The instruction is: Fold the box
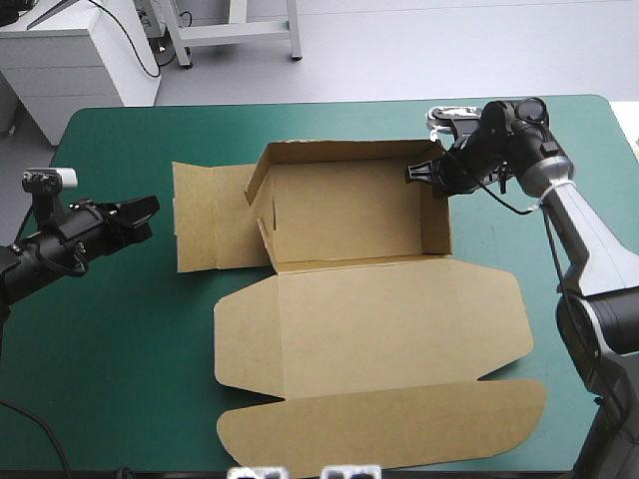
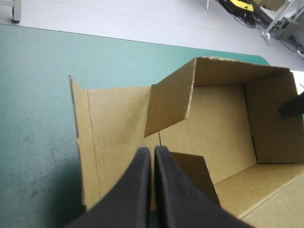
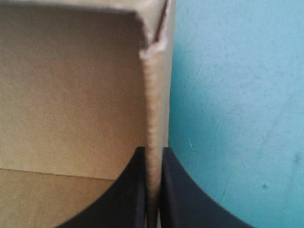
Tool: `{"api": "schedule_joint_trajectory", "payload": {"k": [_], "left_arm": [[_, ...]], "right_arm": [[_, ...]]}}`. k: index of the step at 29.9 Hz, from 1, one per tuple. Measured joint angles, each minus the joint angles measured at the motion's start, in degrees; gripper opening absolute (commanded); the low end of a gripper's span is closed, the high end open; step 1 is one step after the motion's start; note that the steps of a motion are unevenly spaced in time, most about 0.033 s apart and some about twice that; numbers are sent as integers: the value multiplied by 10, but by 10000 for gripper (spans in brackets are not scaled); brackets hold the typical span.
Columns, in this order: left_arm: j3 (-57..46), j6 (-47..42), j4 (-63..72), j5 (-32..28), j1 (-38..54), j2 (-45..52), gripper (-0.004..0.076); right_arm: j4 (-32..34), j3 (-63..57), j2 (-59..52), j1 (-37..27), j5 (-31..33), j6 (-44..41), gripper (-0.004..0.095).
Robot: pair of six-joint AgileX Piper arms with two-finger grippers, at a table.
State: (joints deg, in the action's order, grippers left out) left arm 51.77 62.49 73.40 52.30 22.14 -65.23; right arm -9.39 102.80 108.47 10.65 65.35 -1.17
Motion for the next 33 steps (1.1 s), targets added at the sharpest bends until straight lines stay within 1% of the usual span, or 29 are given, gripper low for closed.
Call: {"api": "schedule_joint_trajectory", "payload": {"k": [4,6,7,10,15,17,18,22,26,29,33], "left_arm": [[0,0,1,0,0,0,11],[0,0,1,0,0,0,11],[0,0,1,0,0,0,11],[0,0,1,0,0,0,11],[0,0,1,0,0,0,11],[0,0,2,0,0,0,11],[0,0,2,0,0,0,11],[0,0,3,4,0,0,11],[0,1,3,6,0,0,11],[0,0,8,6,0,0,11],[0,-1,41,8,0,0,9]], "right_arm": [[-2,20,23,0,-5,0,-10],[-6,29,33,0,-6,2,17],[-9,33,36,0,-8,8,49],[-29,43,48,-1,-9,39,204],[-42,61,61,0,2,46,546],[-36,71,62,0,3,39,629],[-29,75,62,0,3,31,653],[20,93,62,0,8,-13,660],[53,117,62,0,46,-34,661],[46,127,60,0,53,-37,658],[18,123,45,0,57,-41,657]]}}
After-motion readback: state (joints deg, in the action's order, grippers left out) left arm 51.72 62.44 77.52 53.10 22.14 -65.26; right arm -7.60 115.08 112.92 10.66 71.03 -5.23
